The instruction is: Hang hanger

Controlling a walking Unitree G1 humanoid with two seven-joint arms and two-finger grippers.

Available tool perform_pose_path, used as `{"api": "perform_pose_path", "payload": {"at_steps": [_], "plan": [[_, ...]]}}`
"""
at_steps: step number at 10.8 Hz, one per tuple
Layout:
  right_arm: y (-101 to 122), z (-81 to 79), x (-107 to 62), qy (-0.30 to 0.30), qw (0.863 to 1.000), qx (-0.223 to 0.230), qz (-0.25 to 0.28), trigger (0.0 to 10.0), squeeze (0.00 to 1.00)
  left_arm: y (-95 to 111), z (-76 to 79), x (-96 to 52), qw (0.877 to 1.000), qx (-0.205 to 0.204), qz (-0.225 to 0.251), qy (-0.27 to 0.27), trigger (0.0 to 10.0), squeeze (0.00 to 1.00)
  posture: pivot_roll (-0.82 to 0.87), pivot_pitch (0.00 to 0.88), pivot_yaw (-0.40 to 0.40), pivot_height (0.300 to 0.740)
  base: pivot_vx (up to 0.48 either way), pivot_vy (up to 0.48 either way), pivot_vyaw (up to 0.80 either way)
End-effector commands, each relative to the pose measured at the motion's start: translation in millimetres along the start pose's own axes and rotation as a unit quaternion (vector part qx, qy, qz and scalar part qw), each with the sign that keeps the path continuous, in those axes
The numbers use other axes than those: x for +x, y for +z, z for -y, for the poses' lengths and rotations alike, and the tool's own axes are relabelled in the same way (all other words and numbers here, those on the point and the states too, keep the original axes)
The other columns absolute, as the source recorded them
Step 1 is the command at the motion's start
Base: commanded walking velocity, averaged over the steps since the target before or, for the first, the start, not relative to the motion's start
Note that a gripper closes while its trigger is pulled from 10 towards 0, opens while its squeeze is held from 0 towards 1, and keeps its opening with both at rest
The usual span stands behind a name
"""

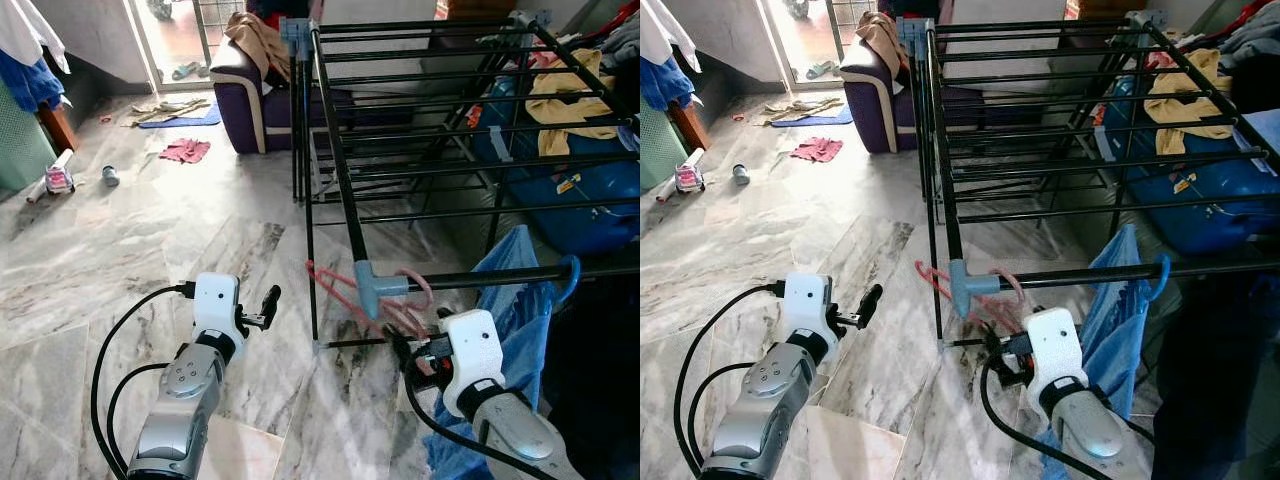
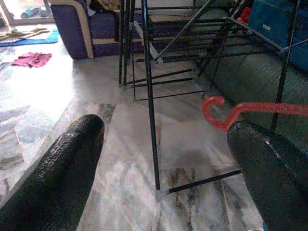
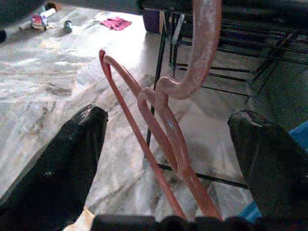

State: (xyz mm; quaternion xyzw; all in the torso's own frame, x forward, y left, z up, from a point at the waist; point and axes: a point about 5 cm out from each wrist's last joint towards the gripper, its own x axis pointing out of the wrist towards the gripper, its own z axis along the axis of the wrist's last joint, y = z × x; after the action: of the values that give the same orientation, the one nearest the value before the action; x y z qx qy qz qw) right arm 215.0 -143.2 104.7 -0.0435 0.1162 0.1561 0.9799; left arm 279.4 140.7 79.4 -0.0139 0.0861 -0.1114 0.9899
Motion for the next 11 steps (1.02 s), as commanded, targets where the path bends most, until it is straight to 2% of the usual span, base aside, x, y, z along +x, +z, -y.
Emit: {"api": "perform_pose_path", "payload": {"at_steps": [1, 3, 6, 11], "plan": [[8.2, -0.7, -1.5, 0.003, 1.000, 0.002, 0.022, 10.0, 1.00, 1.7, -0.1, 0.0, 1.000, 0.009, 0.000, -0.005, 10.0, 0.00, -0.08, 0.034, 0.029, 0.740, 0.000, 0.000, 0.00], [12.2, 0.5, -2.3, 0.000, 0.999, 0.005, 0.036, 10.0, 1.00, 2.0, 0.6, 0.1, 1.000, 0.010, 0.002, -0.003, 10.0, 0.00, -0.08, 0.030, 0.026, 0.740, 0.000, 0.000, 0.00], [10.8, 5.4, -3.8, -0.006, 0.999, 0.008, 0.038, 10.0, 1.00, 4.4, -6.2, -6.7, 1.000, 0.010, 0.008, 0.014, 10.0, 0.00, -0.07, 0.032, 0.016, 0.740, 0.000, 0.000, 0.00], [10.1, 4.7, -1.3, -0.005, 0.999, 0.010, 0.039, 10.0, 1.00, 4.0, -4.6, -5.5, 1.000, 0.008, 0.007, 0.014, 10.0, 0.00, -0.07, 0.026, 0.012, 0.740, 0.000, 0.000, 0.00]]}}
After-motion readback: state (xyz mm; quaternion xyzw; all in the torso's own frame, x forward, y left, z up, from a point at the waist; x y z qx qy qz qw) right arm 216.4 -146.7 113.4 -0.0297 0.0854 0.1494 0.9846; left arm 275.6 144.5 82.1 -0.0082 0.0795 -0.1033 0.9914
